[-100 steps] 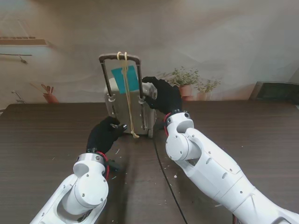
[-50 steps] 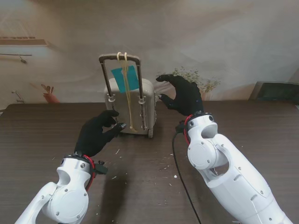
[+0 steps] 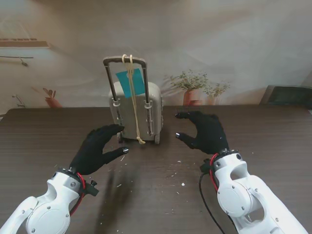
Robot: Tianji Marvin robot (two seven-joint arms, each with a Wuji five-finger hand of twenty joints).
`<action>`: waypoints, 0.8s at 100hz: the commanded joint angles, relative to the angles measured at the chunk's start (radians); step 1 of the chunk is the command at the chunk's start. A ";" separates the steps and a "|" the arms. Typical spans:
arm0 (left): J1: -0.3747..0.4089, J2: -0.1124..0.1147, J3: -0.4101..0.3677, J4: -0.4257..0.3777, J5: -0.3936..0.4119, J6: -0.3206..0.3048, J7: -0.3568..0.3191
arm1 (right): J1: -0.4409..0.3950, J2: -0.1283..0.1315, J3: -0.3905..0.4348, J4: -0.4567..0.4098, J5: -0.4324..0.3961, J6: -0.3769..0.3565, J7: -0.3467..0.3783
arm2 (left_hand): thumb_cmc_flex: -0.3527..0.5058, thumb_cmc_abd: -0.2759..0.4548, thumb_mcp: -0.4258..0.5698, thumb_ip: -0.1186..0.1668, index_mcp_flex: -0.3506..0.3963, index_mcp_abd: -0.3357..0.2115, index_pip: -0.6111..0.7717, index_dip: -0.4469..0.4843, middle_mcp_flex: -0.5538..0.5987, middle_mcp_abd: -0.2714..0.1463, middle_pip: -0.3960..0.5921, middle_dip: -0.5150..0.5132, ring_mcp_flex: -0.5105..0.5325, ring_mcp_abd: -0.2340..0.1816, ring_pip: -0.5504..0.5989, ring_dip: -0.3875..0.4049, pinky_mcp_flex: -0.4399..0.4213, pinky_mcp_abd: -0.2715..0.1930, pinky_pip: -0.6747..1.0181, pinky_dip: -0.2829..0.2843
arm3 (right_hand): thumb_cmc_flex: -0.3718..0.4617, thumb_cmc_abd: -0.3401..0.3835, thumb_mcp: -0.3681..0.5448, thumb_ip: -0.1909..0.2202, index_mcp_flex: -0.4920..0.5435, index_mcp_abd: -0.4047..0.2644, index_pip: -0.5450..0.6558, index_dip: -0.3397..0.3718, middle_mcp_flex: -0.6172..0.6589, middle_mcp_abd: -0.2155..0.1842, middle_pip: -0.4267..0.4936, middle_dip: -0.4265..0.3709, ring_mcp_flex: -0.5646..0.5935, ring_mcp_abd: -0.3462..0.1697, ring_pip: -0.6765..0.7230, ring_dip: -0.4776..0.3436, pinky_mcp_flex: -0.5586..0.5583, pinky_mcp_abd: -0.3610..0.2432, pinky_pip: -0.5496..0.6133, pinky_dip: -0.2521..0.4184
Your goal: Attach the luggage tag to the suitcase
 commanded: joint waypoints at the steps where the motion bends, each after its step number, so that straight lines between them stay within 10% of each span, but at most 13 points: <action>1: -0.006 0.010 0.003 0.024 0.011 -0.003 -0.028 | -0.034 0.015 0.007 0.007 -0.016 -0.023 0.020 | -0.055 0.048 -0.036 0.015 -0.040 -0.148 -0.028 -0.026 -0.042 -0.044 -0.039 -0.040 -0.053 -0.048 -0.050 -0.010 -0.042 -0.057 -0.050 0.013 | -0.048 0.027 -0.039 0.023 0.008 0.021 -0.032 -0.026 -0.021 -0.030 -0.035 -0.021 -0.031 -0.036 -0.041 -0.026 -0.024 -0.052 -0.034 -0.026; 34: -0.057 0.023 0.056 0.116 -0.018 0.000 -0.090 | -0.107 0.042 0.072 0.032 -0.017 -0.106 0.145 | -0.136 0.127 -0.045 0.008 -0.114 -0.199 -0.066 -0.052 -0.189 -0.108 -0.110 -0.098 -0.148 -0.170 -0.282 -0.074 -0.085 -0.121 -0.166 -0.162 | -0.165 0.184 -0.149 0.050 -0.102 0.040 -0.087 -0.055 -0.093 -0.048 -0.126 -0.060 -0.142 -0.123 -0.160 -0.103 -0.098 -0.129 -0.129 -0.119; 80: -0.113 0.030 0.094 0.172 -0.045 0.025 -0.129 | -0.132 0.043 0.084 0.056 -0.025 -0.093 0.146 | -0.140 0.140 -0.045 0.006 -0.100 -0.207 -0.060 -0.062 -0.184 -0.105 -0.102 -0.098 -0.146 -0.170 -0.275 -0.091 -0.085 -0.109 -0.163 -0.220 | -0.196 0.240 -0.156 0.056 -0.159 0.059 -0.087 -0.064 -0.128 -0.049 -0.137 -0.065 -0.176 -0.113 -0.187 -0.120 -0.118 -0.143 -0.170 -0.135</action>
